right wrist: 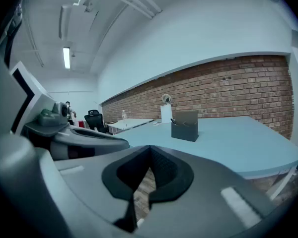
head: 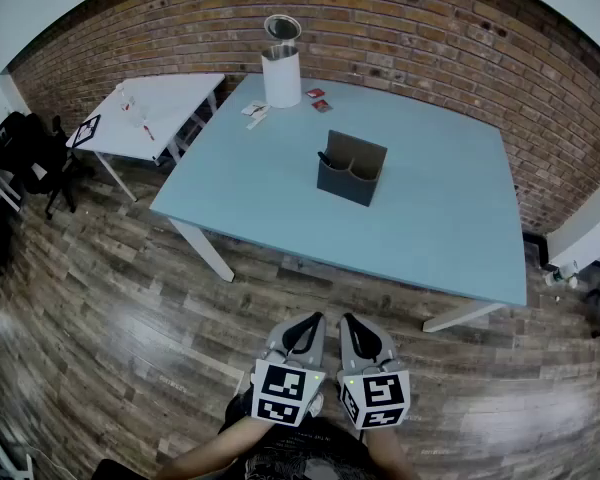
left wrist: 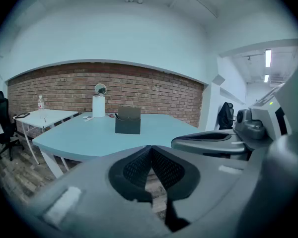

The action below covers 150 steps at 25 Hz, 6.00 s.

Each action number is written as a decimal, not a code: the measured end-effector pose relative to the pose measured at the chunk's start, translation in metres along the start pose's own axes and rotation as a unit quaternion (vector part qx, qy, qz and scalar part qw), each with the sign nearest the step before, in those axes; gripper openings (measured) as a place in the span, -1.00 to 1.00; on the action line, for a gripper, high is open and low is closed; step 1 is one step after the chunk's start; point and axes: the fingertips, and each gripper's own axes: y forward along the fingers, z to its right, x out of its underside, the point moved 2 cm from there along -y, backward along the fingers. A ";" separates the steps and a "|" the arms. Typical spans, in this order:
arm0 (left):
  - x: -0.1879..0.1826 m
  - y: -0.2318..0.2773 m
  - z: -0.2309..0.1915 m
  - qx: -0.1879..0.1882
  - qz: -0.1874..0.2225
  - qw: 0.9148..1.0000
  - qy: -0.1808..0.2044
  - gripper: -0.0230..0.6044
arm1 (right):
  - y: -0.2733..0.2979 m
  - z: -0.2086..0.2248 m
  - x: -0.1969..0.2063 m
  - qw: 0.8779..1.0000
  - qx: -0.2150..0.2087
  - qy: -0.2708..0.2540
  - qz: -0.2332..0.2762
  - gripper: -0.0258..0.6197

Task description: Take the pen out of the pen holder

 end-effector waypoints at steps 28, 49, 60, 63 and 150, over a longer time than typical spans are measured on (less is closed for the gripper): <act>-0.025 0.093 -0.065 0.047 -0.014 0.999 -0.016 -0.93 | 0.096 0.030 -0.020 0.999 0.034 -0.003 -0.022 -0.91; -0.059 0.159 -0.130 0.082 -0.020 0.996 -0.023 -0.93 | 0.190 0.054 -0.058 0.996 0.068 -0.028 -0.042 -0.91; -0.068 0.186 -0.168 0.101 -0.024 0.994 -0.022 -0.93 | 0.243 0.066 -0.077 0.992 0.095 -0.062 -0.049 -0.85; -0.071 0.193 -0.174 0.110 -0.022 0.993 -0.019 -0.93 | 0.256 0.070 -0.081 0.991 0.102 -0.069 -0.053 -0.83; -0.091 0.228 -0.207 0.111 0.010 0.994 -0.014 -0.93 | 0.277 0.114 -0.185 0.976 0.154 -0.122 0.096 -0.80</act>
